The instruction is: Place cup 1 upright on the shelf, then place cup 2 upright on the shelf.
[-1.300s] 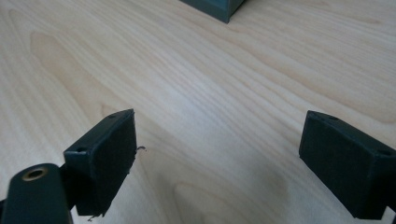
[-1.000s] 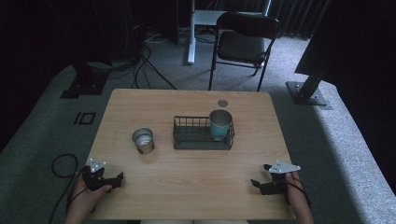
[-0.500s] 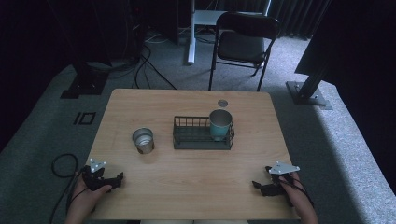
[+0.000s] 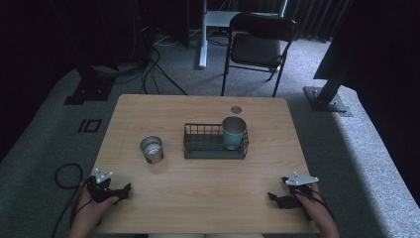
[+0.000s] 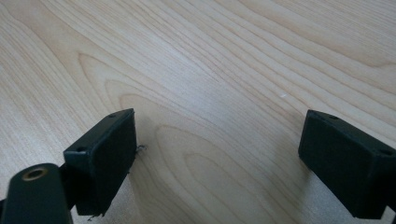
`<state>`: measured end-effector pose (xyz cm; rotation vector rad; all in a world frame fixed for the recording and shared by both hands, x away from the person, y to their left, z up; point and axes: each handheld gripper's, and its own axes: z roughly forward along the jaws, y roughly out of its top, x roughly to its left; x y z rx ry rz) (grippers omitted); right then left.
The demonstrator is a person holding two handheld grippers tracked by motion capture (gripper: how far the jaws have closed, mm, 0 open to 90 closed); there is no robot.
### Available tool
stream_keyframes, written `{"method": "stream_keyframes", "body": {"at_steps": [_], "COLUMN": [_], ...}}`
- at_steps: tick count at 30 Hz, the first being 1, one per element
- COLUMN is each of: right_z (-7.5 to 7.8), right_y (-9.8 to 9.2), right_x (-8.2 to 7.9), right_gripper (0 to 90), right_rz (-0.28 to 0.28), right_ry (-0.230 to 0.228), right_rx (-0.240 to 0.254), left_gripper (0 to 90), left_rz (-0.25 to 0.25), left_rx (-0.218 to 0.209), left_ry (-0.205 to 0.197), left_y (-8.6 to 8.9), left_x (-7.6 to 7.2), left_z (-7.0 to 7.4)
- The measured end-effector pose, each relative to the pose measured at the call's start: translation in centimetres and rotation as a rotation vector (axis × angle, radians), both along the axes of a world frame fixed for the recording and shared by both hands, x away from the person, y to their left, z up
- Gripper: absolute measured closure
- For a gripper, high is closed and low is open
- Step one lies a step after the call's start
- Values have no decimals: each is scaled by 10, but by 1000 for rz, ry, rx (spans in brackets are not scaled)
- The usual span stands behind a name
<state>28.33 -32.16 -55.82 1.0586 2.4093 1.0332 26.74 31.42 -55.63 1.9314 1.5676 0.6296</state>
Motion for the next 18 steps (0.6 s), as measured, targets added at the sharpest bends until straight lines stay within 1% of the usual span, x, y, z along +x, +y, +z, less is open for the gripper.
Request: {"method": "stream_keyframes", "body": {"at_steps": [13, 18], "right_z": [0, 0], "right_y": [1, 1], "right_x": [0, -1], "right_gripper": [110, 110], "right_rz": [-6, -18], "right_ry": [0, -1], "right_rx": [-1, 1], "left_gripper": [4, 5], "left_rz": [0, -2], "left_rx": [0, 1], "left_ry": [1, 2], "left_y": [0, 0], "left_x": [0, 0], "left_z": [0, 0]}}
